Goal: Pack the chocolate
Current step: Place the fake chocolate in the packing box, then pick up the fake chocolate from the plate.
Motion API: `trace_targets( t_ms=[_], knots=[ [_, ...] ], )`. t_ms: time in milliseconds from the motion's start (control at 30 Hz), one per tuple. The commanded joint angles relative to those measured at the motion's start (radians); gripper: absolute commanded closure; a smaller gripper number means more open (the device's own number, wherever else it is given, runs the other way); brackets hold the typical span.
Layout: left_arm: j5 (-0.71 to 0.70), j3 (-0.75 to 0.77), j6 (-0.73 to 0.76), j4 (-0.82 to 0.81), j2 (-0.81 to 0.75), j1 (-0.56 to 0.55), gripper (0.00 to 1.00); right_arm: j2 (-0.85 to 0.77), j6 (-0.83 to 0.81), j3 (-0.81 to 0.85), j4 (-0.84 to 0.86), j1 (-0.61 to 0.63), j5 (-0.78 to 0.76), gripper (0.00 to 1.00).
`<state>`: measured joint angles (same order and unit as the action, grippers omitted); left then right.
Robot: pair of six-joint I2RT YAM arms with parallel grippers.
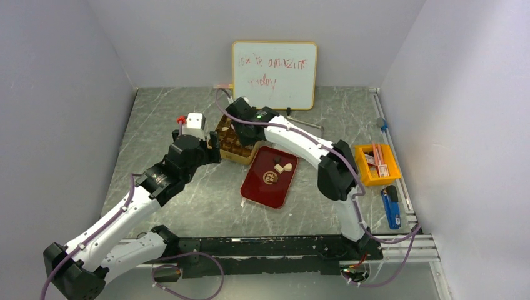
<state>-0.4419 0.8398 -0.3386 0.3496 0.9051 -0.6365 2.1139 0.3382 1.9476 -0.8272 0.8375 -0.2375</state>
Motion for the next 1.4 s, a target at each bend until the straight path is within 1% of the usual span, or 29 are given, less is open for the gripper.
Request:
trace_targets(
  t_ms=[0,67,200,433,533,700,933,1367],
  knots=[
    [0.010,0.004,-0.019,-0.019,-0.001,-0.002,0.16,-0.147,-0.011,-0.050,0.075,-0.006,-0.050,0.68],
    [0.017,0.002,-0.020,-0.022,0.003,-0.002,0.16,-0.183,-0.012,-0.078,0.083,-0.006,-0.063,0.69],
    [0.034,0.002,-0.023,-0.025,0.006,-0.002,0.16,-0.261,0.009,-0.131,0.039,-0.004,-0.097,0.69],
    [0.052,-0.018,-0.039,-0.034,-0.003,-0.002,0.16,-0.495,0.091,-0.406,-0.002,-0.005,-0.122,0.68],
    [0.065,-0.026,-0.046,-0.046,0.000,-0.002,0.17,-0.576,0.116,-0.515,-0.030,-0.005,-0.109,0.68],
    [0.079,-0.030,-0.051,-0.063,0.010,-0.003,0.17,-0.673,0.124,-0.651,-0.059,-0.005,-0.055,0.68],
    [0.084,-0.033,-0.052,-0.071,0.012,-0.003,0.17,-0.721,0.103,-0.735,-0.074,-0.005,0.006,0.68],
    [0.073,-0.039,-0.048,-0.067,0.005,-0.003,0.17,-0.702,0.092,-0.762,-0.090,-0.005,0.049,0.66]
  ],
)
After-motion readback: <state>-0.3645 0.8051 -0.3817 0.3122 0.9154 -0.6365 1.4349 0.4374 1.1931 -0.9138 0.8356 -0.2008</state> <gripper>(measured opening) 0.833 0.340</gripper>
